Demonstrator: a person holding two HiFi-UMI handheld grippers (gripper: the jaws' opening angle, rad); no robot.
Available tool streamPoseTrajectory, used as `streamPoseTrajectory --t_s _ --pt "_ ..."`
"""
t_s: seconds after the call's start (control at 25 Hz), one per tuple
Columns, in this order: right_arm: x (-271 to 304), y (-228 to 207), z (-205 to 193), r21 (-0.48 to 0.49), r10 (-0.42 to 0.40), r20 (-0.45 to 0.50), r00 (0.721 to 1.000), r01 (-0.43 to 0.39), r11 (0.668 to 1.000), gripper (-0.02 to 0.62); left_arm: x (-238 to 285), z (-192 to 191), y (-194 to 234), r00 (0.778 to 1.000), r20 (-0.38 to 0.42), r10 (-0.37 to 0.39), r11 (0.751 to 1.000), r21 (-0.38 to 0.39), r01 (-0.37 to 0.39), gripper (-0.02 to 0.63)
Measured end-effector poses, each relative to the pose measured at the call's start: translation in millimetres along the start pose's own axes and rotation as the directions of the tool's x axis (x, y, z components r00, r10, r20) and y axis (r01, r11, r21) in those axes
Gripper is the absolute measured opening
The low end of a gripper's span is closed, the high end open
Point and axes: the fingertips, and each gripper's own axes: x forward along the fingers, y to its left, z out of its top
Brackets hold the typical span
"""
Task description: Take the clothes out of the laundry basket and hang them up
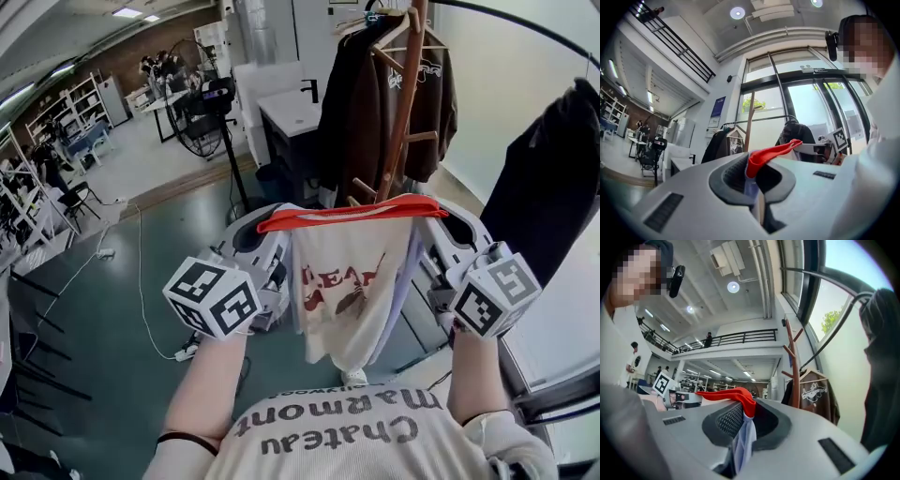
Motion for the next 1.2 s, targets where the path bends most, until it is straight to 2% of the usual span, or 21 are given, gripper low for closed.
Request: streamPoseTrajectory --t_s 0.2,0.48,0.64,0.8,0.96,1.2 --pt "-11.7 -30.7 19.5 -0.109 -0.117 0.031 0.993 0.119 0.987 0.051 32.2 14.4 -17.3 0.997 0.005 -0.078 0.996 0.053 0.077 0.014" --pt "12.3 -157.8 30.6 -0.151 -0.213 0.082 0.974 0.223 0.963 0.051 165.1 13.1 -20.7 0.990 0.015 -0.142 0.989 0.054 0.141 0.014" --pt "22.3 -174.9 42.8 -0.184 -0.265 0.108 0.958 0.281 0.942 0.051 181.9 13.9 -19.5 0.986 0.010 -0.167 0.983 0.081 0.165 0.014" --pt "52.7 -235.7 31.7 -0.228 -0.303 0.107 0.947 0.320 0.920 0.051 240.0 2.4 -9.7 0.990 0.004 -0.143 0.987 0.075 0.143 0.014" --pt "75.7 -288.7 7.0 -0.258 -0.335 0.064 0.940 0.340 0.904 0.051 287.0 -14.7 -0.2 0.995 -0.019 -0.100 0.993 0.067 0.101 0.015" --pt "117.6 -329.8 -29.4 -0.225 -0.309 -0.023 0.951 0.297 0.928 0.052 315.6 -42.6 34.6 0.996 -0.089 0.011 0.998 0.063 -0.005 0.015"
